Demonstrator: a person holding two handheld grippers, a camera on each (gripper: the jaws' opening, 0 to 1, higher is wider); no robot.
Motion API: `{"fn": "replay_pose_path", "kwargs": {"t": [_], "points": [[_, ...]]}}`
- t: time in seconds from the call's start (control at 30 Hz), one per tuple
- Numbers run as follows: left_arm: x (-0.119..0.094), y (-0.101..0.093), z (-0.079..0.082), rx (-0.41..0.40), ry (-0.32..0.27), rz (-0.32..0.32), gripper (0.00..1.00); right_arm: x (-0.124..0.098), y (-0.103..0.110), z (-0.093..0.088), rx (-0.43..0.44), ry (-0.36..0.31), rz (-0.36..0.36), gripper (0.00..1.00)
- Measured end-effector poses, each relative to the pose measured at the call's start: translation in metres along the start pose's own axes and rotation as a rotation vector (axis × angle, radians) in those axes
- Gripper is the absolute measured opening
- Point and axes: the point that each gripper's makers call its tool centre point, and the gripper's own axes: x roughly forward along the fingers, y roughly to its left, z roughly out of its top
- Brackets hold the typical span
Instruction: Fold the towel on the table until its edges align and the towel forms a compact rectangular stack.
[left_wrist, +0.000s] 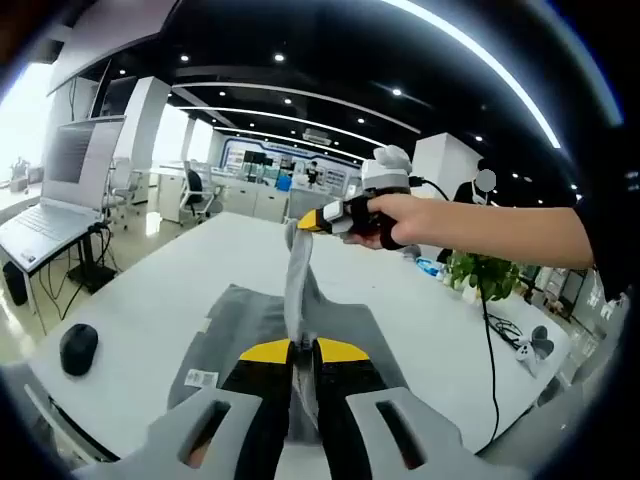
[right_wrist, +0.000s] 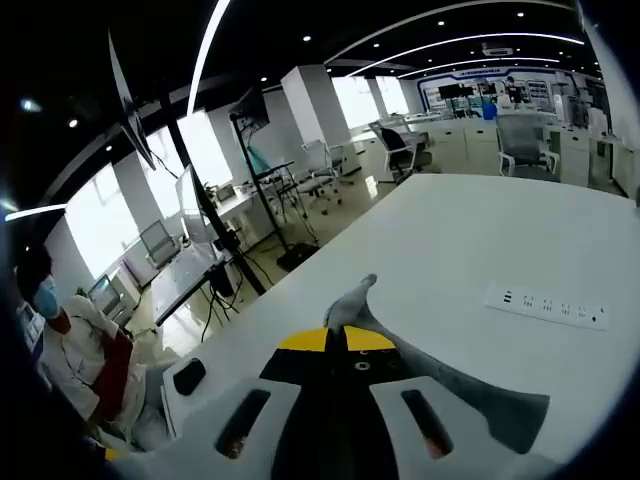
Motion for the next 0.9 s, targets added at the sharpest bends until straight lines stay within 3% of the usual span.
{"fn": "replay_pose_path", "kwargs": {"t": [0.2,0.57,0.63,0.9], "points": [[0.005,0.031,-0.022,-0.023,0.024,0.092,0.08,0.028,0.005,-0.017,0.014,0.030,0.002,0.01],[0.014,0.070,-0.041,-0.058,0.047,0.173,0.08,0.069,0.011,-0.039,0.067,0.014,-0.026,0.01],[0.014,0.072,-0.040,-0.072,0.046,0.186,0.08,0.075,0.011,-0.043,0.085,0.020,-0.028,0.01],[0.025,0.089,-0.064,-0.093,0.081,0.210,0.09,0.098,0.007,-0.058,0.136,0.040,-0.045,0.01]]}}
